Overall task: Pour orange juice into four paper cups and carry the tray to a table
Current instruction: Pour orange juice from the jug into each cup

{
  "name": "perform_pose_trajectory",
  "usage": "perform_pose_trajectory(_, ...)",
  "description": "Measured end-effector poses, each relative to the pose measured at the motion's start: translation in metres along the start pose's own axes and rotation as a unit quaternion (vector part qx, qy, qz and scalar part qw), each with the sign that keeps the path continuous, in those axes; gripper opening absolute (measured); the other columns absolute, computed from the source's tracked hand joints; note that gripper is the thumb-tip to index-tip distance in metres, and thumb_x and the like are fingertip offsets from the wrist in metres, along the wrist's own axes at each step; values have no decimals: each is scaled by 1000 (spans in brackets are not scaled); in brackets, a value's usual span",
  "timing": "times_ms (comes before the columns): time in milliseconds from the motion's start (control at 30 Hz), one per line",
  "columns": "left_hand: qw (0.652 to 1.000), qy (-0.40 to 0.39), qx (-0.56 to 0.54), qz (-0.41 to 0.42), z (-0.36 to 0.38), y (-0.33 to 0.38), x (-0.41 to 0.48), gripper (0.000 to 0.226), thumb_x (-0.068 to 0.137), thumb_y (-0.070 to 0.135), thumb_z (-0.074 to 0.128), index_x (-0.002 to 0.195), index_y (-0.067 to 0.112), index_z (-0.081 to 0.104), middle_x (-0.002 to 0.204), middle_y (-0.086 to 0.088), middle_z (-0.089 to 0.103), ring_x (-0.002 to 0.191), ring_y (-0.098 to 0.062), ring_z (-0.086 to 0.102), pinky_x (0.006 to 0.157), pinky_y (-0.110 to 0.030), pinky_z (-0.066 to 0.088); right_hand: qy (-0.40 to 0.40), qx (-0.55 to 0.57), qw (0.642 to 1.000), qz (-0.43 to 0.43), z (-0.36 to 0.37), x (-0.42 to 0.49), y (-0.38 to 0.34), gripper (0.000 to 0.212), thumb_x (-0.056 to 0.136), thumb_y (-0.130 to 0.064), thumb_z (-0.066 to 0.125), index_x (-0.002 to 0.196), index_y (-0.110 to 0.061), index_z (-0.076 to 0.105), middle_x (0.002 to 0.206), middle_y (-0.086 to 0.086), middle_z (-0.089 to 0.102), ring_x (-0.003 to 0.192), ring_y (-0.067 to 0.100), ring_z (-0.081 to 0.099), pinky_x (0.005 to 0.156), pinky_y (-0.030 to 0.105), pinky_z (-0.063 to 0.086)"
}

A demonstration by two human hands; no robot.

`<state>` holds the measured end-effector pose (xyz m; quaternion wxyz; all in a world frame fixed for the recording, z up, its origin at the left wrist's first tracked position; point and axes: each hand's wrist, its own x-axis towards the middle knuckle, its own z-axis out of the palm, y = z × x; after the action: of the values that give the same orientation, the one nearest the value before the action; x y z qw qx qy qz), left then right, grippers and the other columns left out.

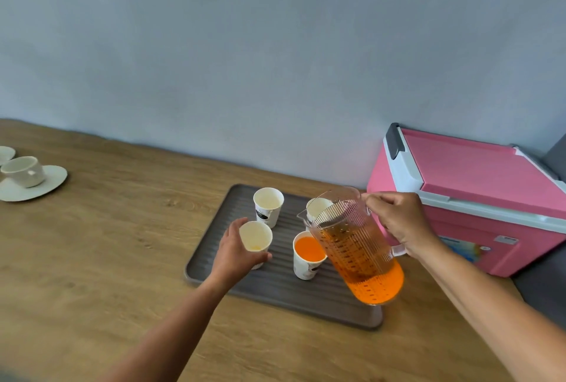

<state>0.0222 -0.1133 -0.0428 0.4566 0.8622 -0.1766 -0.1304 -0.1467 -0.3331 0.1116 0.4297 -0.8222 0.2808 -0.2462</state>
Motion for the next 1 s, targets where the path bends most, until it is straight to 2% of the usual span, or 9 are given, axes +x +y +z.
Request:
perform_pose_trajectory(167, 999, -4, -46, 18, -2, 12, -5, 80, 63, 27, 86, 127, 30, 38, 120, 4, 52, 111, -17, 53, 83, -27, 40, -3, -7, 1000, -16, -2, 1, -10, 16, 91, -15, 64, 96, -7, 77, 32, -21, 48, 35, -8, 48, 56, 22, 36)
perform_pose_trajectory(300, 994, 4, -81, 73, -14, 36, -10, 80, 64, 28, 85, 129, 34, 39, 120, 6, 54, 109, -14, 54, 85, -30, 45, -17, -16, 999, -30, -4, 5, -15, 14, 89, -12, 64, 95, -11, 76, 36, -26, 52, 40, -13, 51, 58, 19, 35)
perform_pose_trajectory(433, 989, -17, -94, 116, -24, 55, -11, 85, 59, 32, 88, 130, 39, 42, 125, 5, 55, 114, -14, 53, 97, -37, 48, -20, -22, 999, -45, -5, 10, -20, 13, 88, -16, 66, 93, -13, 77, 67, -24, 68, 68, -9, 61, 68, 17, 44)
perform_pose_trajectory(533, 987, -33, -97, 124, -27, 63, -16, 95, 53, 43, 87, 134, 39, 38, 126, 8, 52, 113, -16, 56, 95, -40, 51, -26, -31, 997, -59, -5, 14, -25, 12, 88, -16, 67, 93, -13, 77, 79, -21, 65, 82, -9, 59, 71, 14, 44)
perform_pose_trajectory(667, 987, -21, -97, 126, -25, 66, -22, 88, 59, 28, 90, 132, 27, 42, 121, 8, 55, 111, -13, 55, 93, -31, 49, -41, -54, 995, -72, -3, 16, -28, 13, 88, -17, 67, 91, -12, 78, 76, -23, 64, 80, -9, 59, 69, 12, 43)
perform_pose_trajectory(767, 987, -24, -101, 126, -25, 65, -25, 81, 60, 26, 90, 127, 28, 45, 115, 12, 56, 106, -8, 55, 86, -22, 47, -59, -74, 993, -76, -2, 18, -30, 11, 87, -19, 67, 84, -18, 78, 75, -27, 64, 74, -16, 60, 69, 11, 44)
perform_pose_trajectory(833, 987, -29, -99, 125, -24, 63, -28, 81, 60, 26, 90, 126, 29, 44, 114, 13, 56, 105, -6, 54, 82, -16, 44, -73, -94, 990, -81, 0, 18, -31, 14, 86, -22, 68, 76, -22, 78, 76, -21, 70, 78, -12, 64, 68, 18, 49)
perform_pose_trajectory(933, 987, -27, -100, 121, -21, 59, -30, 80, 61, 25, 90, 126, 31, 44, 114, 15, 57, 103, -3, 54, 78, -11, 42, -82, -126, 984, -92, 2, 20, -31, 22, 85, -28, 67, 78, -11, 79, 86, 6, 77, 89, 18, 70, 79, 38, 56)
perform_pose_trajectory(1000, 988, -27, -101, 118, -20, 57, -31, 79, 61, 25, 90, 125, 33, 44, 111, 19, 56, 102, 0, 54, 76, -9, 41, -90, -134, 982, -96, 2, 21, -32, 20, 84, -29, 68, 81, -13, 79, 83, 0, 77, 88, 15, 71, 81, 39, 57)
